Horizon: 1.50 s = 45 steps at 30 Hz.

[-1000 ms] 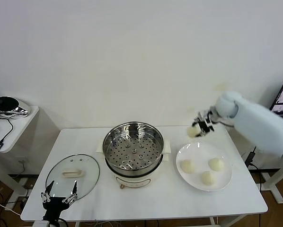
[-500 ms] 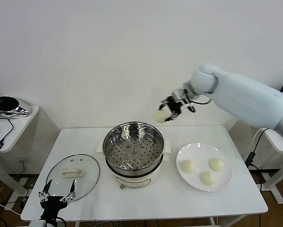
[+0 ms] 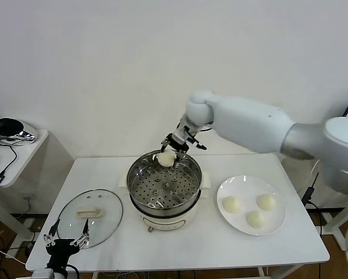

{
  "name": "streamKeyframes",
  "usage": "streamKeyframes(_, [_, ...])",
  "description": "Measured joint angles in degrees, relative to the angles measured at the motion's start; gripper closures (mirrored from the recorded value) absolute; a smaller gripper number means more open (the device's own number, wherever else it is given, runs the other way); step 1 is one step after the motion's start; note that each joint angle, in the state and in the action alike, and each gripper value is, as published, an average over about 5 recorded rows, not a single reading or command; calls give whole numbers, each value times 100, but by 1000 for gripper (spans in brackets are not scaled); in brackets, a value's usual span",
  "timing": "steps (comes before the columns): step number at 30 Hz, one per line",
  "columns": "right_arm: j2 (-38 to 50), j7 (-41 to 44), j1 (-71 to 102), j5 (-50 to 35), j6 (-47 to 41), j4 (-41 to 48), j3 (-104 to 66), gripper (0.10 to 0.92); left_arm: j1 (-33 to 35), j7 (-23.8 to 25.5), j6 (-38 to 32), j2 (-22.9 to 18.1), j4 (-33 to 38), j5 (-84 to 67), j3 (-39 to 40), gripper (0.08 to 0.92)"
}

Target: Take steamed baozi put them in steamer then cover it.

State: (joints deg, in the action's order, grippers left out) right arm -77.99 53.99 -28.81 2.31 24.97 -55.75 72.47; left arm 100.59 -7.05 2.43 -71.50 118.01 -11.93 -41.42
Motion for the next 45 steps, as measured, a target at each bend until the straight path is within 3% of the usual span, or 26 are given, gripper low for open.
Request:
streamKeyframes(13, [-538,-271,428,1098,874,761,10,420,-45,2,-35,7,-73,-10,-12,177])
streamKeyframes(23, [-488,-278,208,1070,920,769,55,212,-60,3,-41,-4,-93,-10,16,177])
streamKeyframes(29, [-64,122,-386,125,-54,67,276,203,-48,7,-61,14,-79,-30,-13,177])
streamKeyframes(37, [1061,461,-1329,-1348,-2146,-1502,701,203,-74,25,-64,76,-40,-42,-29,177])
streamKeyframes(45, [2420,674,-1745,-1922,-3581,-2818,1033,203,-66,34,-61,82,31,-10,20,177])
